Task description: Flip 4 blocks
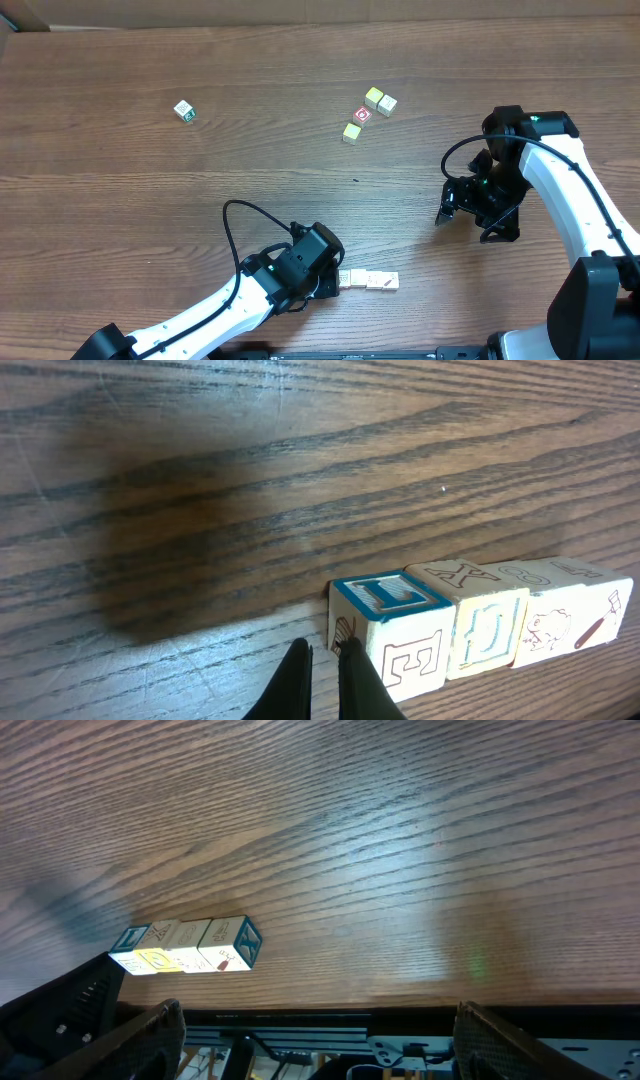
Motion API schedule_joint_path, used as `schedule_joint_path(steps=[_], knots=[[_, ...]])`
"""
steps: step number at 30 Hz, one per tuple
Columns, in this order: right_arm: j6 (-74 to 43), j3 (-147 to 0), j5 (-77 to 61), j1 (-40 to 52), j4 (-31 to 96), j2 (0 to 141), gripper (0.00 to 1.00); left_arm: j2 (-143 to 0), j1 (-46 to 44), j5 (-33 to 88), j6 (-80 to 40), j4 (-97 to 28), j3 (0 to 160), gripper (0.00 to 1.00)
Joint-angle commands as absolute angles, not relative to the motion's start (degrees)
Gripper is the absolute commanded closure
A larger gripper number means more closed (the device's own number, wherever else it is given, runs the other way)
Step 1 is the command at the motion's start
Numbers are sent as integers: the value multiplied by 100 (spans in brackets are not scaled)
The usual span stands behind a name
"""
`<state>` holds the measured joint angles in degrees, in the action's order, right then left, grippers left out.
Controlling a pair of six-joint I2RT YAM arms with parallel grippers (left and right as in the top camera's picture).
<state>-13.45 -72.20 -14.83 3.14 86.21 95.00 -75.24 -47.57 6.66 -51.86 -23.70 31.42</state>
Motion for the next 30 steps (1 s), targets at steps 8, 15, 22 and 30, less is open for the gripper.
schedule_joint_path(steps=[8, 15, 22, 30], knots=[[-1299, -7273, -1511, 327, 8670, 9504, 13, -7561, -4716, 829, -5127, -2919, 3199, 96], [-1302, -7273, -1514, 327, 8626, 9504, 13, -7566, -4807, 1918, -5153, -3363, 3205, 96], [-1299, -7273, -1514, 325, 8628, 9504, 13, -7566, -4921, 1769, -5579, -3002, 3203, 96], [-1299, -7273, -1514, 325, 8628, 9504, 13, -8423, -4912, 1876, -5701, -2268, 3203, 96]])
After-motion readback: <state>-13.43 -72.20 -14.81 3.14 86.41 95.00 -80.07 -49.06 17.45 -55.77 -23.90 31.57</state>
